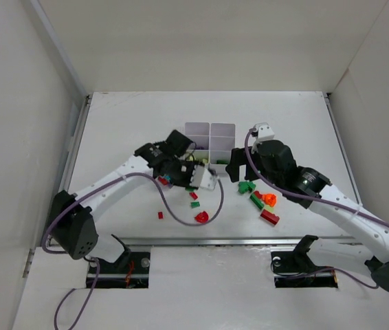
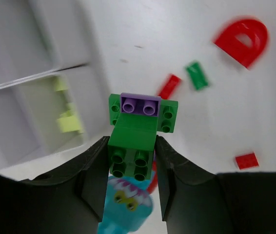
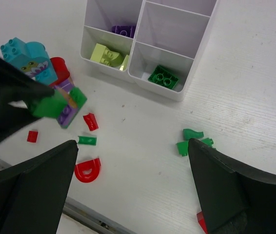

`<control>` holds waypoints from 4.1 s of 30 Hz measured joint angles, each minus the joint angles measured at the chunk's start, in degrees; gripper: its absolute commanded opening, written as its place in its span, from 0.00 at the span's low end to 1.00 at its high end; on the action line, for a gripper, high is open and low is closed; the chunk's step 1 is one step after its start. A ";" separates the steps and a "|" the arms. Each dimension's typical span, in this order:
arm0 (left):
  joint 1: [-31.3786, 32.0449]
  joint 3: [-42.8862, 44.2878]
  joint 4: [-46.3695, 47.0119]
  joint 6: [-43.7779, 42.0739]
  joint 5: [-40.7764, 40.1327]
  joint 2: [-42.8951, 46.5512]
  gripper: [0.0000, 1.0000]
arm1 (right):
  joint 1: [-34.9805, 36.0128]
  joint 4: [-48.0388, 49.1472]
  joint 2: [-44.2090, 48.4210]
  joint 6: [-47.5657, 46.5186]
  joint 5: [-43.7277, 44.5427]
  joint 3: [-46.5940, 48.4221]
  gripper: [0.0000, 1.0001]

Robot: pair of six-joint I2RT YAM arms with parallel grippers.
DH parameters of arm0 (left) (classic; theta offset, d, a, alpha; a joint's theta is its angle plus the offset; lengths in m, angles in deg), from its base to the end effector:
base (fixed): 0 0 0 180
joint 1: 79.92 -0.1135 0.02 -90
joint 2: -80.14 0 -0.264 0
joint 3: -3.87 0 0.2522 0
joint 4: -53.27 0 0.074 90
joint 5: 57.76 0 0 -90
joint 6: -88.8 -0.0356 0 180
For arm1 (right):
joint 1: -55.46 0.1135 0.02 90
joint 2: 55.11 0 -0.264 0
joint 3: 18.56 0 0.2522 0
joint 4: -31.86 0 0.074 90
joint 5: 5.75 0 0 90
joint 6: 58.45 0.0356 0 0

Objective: Sort the legos into containers by color

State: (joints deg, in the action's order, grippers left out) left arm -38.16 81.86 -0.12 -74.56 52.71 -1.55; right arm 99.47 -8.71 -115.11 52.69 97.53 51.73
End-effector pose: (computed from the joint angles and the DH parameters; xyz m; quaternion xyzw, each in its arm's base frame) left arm 0.2094 -0.2037 0.2683 0.8235 0.4638 -0.0881 0.3146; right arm 0.1711 0.1539 0.3324 -0.1144 0.8557 0.1818 0.4707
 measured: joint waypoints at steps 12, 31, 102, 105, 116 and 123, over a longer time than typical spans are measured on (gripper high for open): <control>-6.03 7.69 16.15 38.80 7.54 8.85 0.00 | 0.02 2.43 0.42 -5.20 -12.00 7.61 0.91; -5.99 5.60 21.88 49.29 8.28 14.05 0.00 | 0.00 6.84 -11.32 -8.13 -22.99 11.23 0.46; -11.87 4.92 20.81 44.52 33.42 10.71 0.00 | -34.58 11.85 -24.00 6.45 -23.34 -0.59 0.00; -11.87 4.92 20.48 43.34 32.61 10.14 0.00 | -35.04 12.20 -28.33 6.75 -26.14 -0.57 0.00; -11.87 4.92 20.09 40.65 31.39 8.35 0.00 | -39.12 14.03 -38.34 6.38 -34.58 0.11 0.79; -11.82 6.45 18.40 36.89 31.56 4.61 0.00 | -39.08 13.25 -37.20 5.62 -35.21 0.09 1.00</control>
State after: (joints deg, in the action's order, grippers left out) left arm -49.98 88.31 18.28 -37.67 84.27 3.06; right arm 60.39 4.54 -152.31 58.31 62.32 51.82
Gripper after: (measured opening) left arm 0.333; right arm 0.997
